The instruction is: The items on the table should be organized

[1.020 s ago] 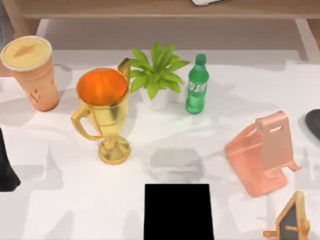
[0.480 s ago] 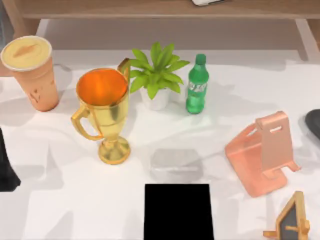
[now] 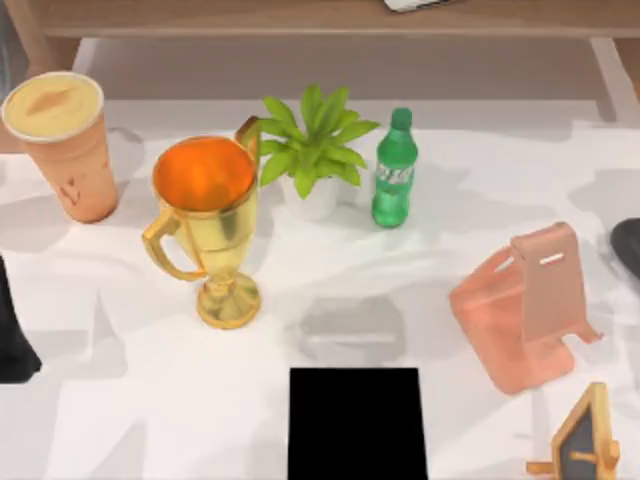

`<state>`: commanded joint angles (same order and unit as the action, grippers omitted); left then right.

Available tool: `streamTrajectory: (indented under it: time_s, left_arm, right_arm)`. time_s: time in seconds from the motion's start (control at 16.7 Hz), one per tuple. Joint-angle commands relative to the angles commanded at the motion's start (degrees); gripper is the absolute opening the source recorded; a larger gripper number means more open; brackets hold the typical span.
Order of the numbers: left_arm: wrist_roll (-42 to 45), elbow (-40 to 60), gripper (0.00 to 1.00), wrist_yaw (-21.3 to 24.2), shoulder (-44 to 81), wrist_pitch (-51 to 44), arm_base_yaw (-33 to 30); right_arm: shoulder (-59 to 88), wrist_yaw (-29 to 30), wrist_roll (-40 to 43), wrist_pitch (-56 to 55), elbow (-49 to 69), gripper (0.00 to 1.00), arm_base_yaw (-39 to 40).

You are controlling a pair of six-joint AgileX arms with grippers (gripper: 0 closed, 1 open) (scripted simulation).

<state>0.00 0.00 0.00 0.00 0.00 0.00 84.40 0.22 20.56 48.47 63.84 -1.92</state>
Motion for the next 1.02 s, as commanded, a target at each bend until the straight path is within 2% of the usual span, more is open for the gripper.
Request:
streamTrajectory:
  time_s: [0.24,0.54,1.02]
  left_arm:
    - [0.0,0.0,1.0,0.0,0.0,0.0,0.0]
    - [0.0,0.0,1.0,0.0,0.0,0.0,0.0]
    - [0.0,0.0,1.0,0.0,0.0,0.0,0.0]
  right_arm:
    - [18.18,0.06,5.19,10.42,15.12,1.0,0.03]
    - [30.88,0.19,9.96,17.44,28.19,1.0,0.52]
    - [32.83,0.21,10.69,17.98,29.8,1.0,0.42]
